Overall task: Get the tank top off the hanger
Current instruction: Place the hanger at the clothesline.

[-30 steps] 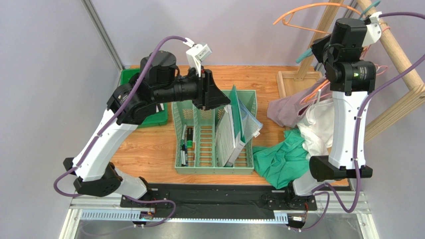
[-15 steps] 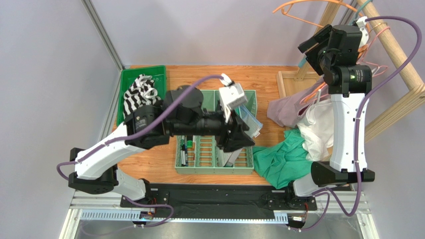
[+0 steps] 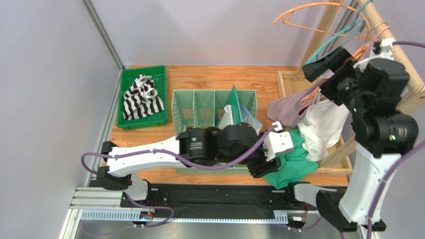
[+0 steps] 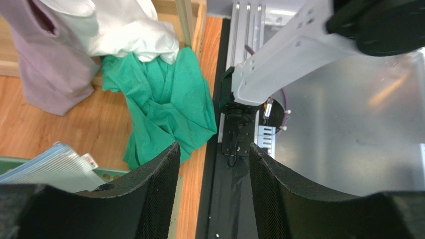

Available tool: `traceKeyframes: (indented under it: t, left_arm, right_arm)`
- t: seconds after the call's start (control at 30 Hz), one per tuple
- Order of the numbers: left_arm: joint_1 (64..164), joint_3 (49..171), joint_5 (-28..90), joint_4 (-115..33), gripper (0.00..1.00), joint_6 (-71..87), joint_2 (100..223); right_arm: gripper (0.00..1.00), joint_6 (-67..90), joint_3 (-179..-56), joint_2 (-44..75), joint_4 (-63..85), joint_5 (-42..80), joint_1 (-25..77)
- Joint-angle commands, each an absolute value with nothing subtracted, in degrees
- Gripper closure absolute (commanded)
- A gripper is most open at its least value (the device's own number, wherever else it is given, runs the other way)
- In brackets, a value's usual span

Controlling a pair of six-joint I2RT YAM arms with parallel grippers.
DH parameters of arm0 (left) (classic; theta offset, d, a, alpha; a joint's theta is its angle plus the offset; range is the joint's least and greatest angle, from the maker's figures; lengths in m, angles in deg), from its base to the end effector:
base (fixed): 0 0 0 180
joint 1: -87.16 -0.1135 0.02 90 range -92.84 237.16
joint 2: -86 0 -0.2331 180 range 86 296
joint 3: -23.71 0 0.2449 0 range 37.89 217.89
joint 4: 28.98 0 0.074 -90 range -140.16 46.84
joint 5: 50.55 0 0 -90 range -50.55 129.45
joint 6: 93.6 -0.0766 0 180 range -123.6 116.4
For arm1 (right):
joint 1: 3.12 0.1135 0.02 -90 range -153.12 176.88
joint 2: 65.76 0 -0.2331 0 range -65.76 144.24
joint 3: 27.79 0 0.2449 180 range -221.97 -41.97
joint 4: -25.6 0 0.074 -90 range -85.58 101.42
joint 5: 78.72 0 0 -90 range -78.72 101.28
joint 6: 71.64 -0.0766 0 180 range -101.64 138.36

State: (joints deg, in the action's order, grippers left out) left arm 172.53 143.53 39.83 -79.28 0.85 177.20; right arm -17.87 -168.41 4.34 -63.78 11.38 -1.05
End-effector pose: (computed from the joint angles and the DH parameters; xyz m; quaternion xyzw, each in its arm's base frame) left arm 0.0312 -0.3785 0.4082 0.5355 0.6308 -0.3945 0.3996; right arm 0.1647 0.0061 0.5149 0.2384 0.7777 0.1915 0.5493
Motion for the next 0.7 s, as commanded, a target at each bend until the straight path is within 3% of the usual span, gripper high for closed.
traceKeyframes:
  t: [0.0, 0.27, 0.4, 0.67]
  left_arm:
    - [172.3, 145.6, 37.2, -77.2, 0.42, -1.2, 182.9]
    - [172.4, 148.1, 42.2, -75.4, 0.43, 2.8, 197.1]
    - [172.4, 153.3, 47.4, -77.5, 0.41, 3.3, 205.0]
    - [172.3, 152.2, 51.4, -74.1, 0.34, 6.1, 213.4]
  right_arm:
    - [0.00, -12.7, -168.7, -2.7, -73.9, 12.3, -1.1]
    - [0.00, -14.0, -164.5, -13.4, -81.2, 8.8, -1.1]
    - [0.00, -15.9, -169.6, -13.8, -81.8, 12.3, -1.0]
    - [0.00, -17.0, -169.0, -15.1, -83.2, 13.9, -0.4]
